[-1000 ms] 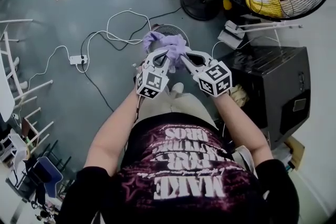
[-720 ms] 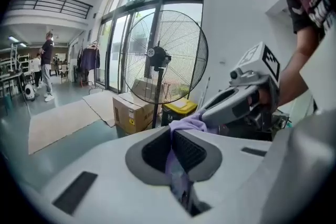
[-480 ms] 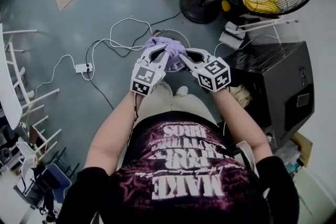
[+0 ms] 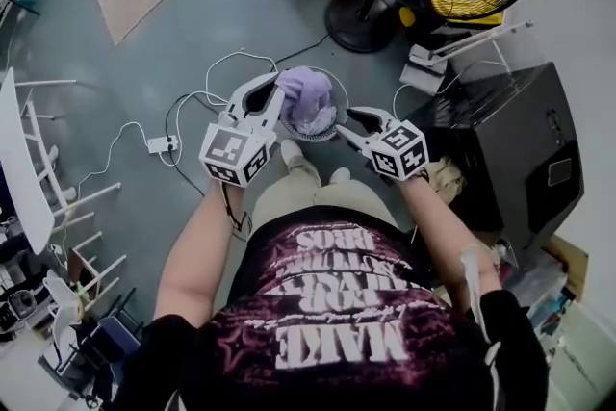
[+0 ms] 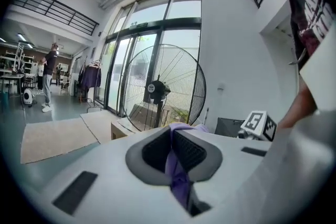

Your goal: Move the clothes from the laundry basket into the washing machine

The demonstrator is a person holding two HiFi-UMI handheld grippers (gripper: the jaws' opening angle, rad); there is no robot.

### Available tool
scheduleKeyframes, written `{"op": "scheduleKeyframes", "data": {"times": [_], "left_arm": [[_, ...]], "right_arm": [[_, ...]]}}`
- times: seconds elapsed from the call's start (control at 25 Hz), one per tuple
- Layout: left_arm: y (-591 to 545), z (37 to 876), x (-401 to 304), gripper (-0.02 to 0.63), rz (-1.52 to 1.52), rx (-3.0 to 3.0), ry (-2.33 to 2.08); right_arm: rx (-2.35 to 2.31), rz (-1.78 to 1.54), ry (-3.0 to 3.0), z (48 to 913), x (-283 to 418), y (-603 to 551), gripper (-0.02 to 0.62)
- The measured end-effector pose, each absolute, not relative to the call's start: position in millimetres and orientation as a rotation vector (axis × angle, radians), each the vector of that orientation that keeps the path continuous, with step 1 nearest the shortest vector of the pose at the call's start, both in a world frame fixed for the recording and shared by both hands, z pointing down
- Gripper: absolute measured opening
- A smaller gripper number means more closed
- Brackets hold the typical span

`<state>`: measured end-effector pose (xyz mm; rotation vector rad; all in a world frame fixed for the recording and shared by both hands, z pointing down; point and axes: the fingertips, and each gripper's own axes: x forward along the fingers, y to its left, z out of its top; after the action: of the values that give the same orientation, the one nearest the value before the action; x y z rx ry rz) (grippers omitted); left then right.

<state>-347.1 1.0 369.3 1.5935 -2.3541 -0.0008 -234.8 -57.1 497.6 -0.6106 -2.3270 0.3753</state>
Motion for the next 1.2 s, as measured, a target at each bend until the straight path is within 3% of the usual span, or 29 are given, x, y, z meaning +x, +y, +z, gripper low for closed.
{"op": "scheduleKeyframes", "data": {"times": [0.48,0.6,0.88,1.2], "left_arm": [[-23,259,-300,0.009,0.065,1.7,-2.44],[-25,240,-291,0.009,0.086,1.704,-2.462],[-29,196,-271,0.009,0.085,1.72,-2.507],[-32,144,-242,0.009,0.066,1.833,-2.481]], "right_arm": [[-0.616,0.347,-2.293,520,-193,-65,0.226],[-0.627,0.372,-2.291,523,-190,-62,0.264],[-0.601,0.346,-2.329,529,-190,-53,0.453],[-0.533,0.313,-2.413,517,-201,-47,0.495]]}}
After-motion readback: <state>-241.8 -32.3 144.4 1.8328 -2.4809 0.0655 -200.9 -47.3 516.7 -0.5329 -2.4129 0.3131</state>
